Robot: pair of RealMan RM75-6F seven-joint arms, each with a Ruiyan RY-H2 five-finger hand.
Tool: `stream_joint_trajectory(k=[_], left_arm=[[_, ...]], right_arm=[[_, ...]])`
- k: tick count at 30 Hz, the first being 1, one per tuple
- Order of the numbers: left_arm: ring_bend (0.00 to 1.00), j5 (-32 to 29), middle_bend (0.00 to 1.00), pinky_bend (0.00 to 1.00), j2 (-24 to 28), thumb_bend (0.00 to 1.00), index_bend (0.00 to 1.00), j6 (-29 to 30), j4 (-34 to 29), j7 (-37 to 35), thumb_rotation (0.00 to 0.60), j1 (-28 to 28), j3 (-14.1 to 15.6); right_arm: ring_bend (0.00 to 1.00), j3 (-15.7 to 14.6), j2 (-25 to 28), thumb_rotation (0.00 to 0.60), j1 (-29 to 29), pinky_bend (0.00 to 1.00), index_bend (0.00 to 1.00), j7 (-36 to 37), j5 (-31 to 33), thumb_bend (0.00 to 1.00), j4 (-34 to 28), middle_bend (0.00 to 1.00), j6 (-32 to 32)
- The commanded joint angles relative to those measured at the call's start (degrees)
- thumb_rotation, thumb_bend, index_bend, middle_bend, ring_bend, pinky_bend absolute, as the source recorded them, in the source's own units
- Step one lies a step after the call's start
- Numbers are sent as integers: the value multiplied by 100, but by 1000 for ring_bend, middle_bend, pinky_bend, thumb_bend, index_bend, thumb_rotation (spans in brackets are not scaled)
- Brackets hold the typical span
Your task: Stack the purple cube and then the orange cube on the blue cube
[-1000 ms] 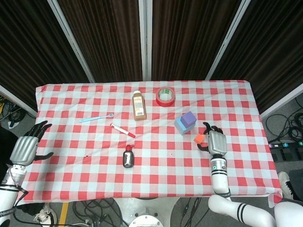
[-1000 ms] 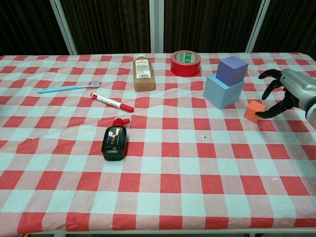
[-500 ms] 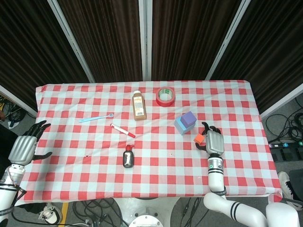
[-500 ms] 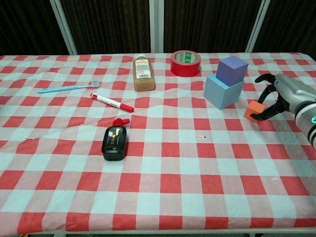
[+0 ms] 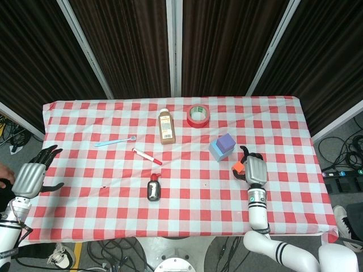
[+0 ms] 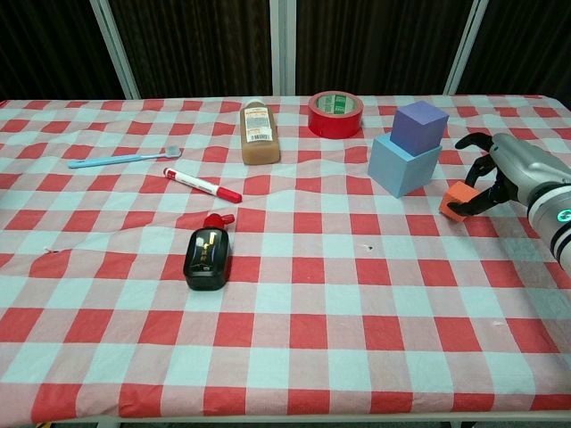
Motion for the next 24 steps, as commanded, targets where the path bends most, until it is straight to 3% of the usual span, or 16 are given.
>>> stream_joint_trajectory(k=[1,8,11,14,18,24], left_arm=[[134,5,195,322,10,86,193,2,-39,25,600,-8,-1],[134,18,195,321,17,86,193,-1,-176,107,600,-39,-12],[134,23,195,321,12,86,193,-8,-223,168,600,-49,-6],[134,24,195,322,2,86,193,-17,-262,229,600,-62,-6],[134,3,194,321,-25,86,193,-51,-295,323,600,-88,-16],[134,-91,194,321,-65,86,193,-110,-347,489,600,-116,-59]], right_arm=[[246,-89,368,600,-206,164,167,71,-352,168,-591,519,331],[246,-137,1548,600,-477,160,167,-274,-1023,169,-2143,519,903],[246,-88,2191,600,-476,155,167,-472,-1141,167,-2711,519,798],[243,31,2829,600,-332,154,168,-485,-1074,161,-2979,519,306],[243,263,3404,600,69,154,168,-111,-1006,160,-2776,519,-641],[240,264,3837,600,907,154,168,826,-1695,165,-1830,518,-2254]])
